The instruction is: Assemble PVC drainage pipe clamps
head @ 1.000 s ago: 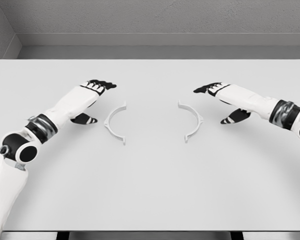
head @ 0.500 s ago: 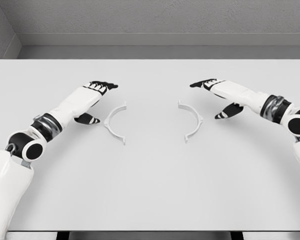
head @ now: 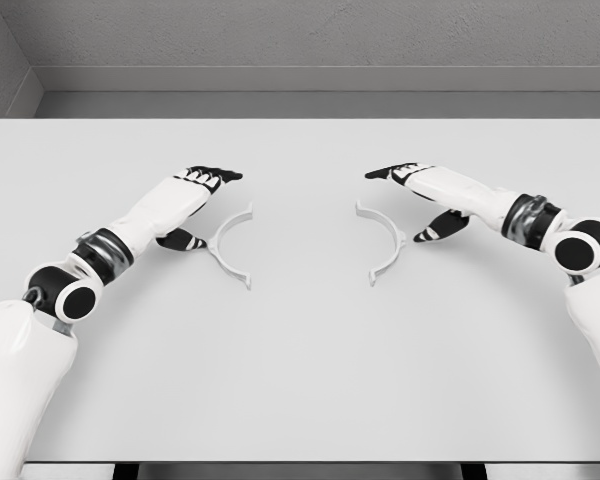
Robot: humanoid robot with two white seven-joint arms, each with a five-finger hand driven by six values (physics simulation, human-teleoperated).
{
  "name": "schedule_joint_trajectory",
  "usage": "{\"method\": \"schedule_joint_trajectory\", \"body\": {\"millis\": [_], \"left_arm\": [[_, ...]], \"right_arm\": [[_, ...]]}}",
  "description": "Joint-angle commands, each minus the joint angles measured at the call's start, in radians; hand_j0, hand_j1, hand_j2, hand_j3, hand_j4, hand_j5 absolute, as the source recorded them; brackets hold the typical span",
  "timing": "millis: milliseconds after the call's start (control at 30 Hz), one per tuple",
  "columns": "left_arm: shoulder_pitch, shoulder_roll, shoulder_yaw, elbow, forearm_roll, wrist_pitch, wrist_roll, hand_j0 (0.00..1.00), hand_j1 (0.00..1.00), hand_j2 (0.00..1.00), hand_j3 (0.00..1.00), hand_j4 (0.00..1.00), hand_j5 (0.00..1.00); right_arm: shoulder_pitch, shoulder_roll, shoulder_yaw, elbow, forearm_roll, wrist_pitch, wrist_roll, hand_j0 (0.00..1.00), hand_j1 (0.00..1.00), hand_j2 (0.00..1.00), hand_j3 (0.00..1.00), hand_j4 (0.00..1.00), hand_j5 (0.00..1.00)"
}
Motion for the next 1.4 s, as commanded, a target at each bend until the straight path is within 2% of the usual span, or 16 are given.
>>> {"method": "schedule_joint_trajectory", "body": {"millis": [0, 533, 1367], "left_arm": [[0.000, 0.000, -0.001, 0.001, 0.004, 0.001, 0.000, 1.00, 1.00, 1.00, 1.00, 1.00, 1.00], [0.008, 0.003, -0.006, -0.028, 0.012, -0.001, 0.000, 1.00, 1.00, 1.00, 1.00, 1.00, 1.00], [0.003, -0.029, -0.023, -0.034, 0.009, -0.001, 0.000, 1.00, 1.00, 1.00, 1.00, 1.00, 1.00]], "right_arm": [[0.000, 0.009, 0.000, 0.001, -0.007, 0.002, 0.000, 1.00, 1.00, 1.00, 1.00, 1.00, 1.00], [-0.017, 0.017, -0.002, 0.058, 0.030, 0.005, 0.000, 1.00, 1.00, 1.00, 1.00, 1.00, 1.00], [-0.021, 0.038, 0.000, 0.049, 0.030, 0.005, 0.000, 1.00, 1.00, 1.00, 1.00, 1.00, 1.00]]}}
